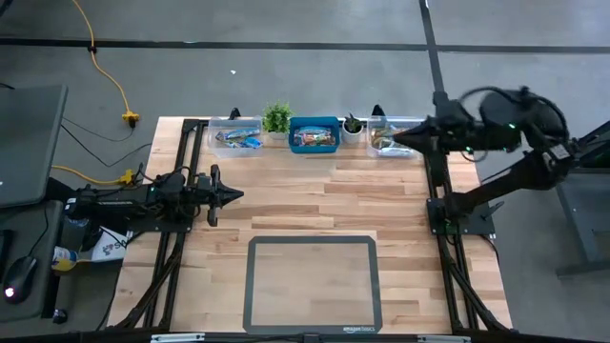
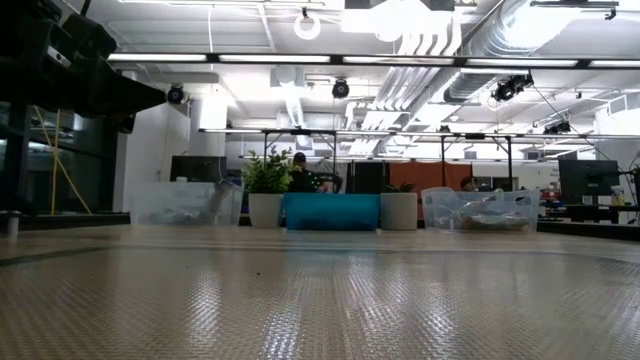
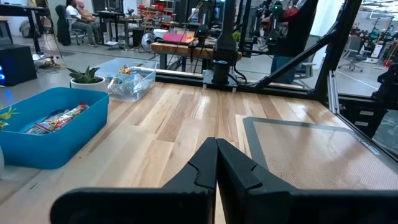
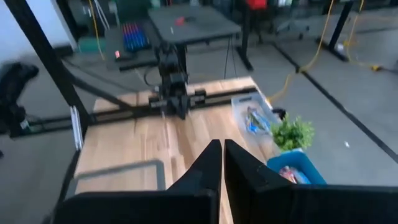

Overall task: Pick and place Granola Bars by type
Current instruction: Return to Home Position

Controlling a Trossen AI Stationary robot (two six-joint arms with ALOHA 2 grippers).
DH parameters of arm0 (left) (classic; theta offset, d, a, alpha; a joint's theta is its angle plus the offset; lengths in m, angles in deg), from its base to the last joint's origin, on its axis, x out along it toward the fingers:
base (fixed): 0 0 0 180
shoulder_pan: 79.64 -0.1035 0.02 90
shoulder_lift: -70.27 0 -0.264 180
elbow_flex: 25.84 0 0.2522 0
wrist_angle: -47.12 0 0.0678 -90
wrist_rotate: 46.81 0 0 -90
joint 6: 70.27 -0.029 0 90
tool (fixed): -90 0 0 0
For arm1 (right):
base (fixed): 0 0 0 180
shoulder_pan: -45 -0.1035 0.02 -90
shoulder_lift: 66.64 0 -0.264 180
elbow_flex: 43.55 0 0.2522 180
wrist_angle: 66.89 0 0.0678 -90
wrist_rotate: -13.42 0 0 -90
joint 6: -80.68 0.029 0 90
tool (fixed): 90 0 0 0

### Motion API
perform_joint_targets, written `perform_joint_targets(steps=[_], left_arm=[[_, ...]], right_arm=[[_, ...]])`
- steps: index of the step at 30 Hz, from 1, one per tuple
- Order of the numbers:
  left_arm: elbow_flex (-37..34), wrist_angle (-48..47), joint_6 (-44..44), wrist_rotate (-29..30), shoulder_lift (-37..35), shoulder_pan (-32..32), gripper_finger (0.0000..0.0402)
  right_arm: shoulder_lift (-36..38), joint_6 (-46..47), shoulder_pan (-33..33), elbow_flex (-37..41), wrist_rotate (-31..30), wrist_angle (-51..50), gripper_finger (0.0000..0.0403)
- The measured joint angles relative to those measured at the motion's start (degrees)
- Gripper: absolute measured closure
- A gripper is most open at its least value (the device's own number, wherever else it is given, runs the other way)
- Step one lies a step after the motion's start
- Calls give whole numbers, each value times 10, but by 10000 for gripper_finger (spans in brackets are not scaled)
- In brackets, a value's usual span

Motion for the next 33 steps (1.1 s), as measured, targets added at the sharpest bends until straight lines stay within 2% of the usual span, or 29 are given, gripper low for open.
perform_joint_targets(steps=[5, 11, 17, 23, 28, 33], left_arm=[[0, 0, 0, 0, 0, 0, 400], [0, 0, 0, 0, 0, 0, 400], [0, 0, 0, 0, 0, 0, 400], [0, 0, 0, 0, 0, 0, 400], [0, 0, 0, 0, 0, 0, 400], [0, 0, 0, 0, 0, 0, 400]], right_arm=[[133, 23, -41, 215, -34, 160, 403], [302, 39, -46, 489, -38, 371, 403], [459, 49, -46, 694, -63, 501, 402], [595, 31, -46, 852, -96, 591, 402], [687, 15, -46, 948, -100, 652, 402], [678, -25, -46, 994, -86, 718, 402]])
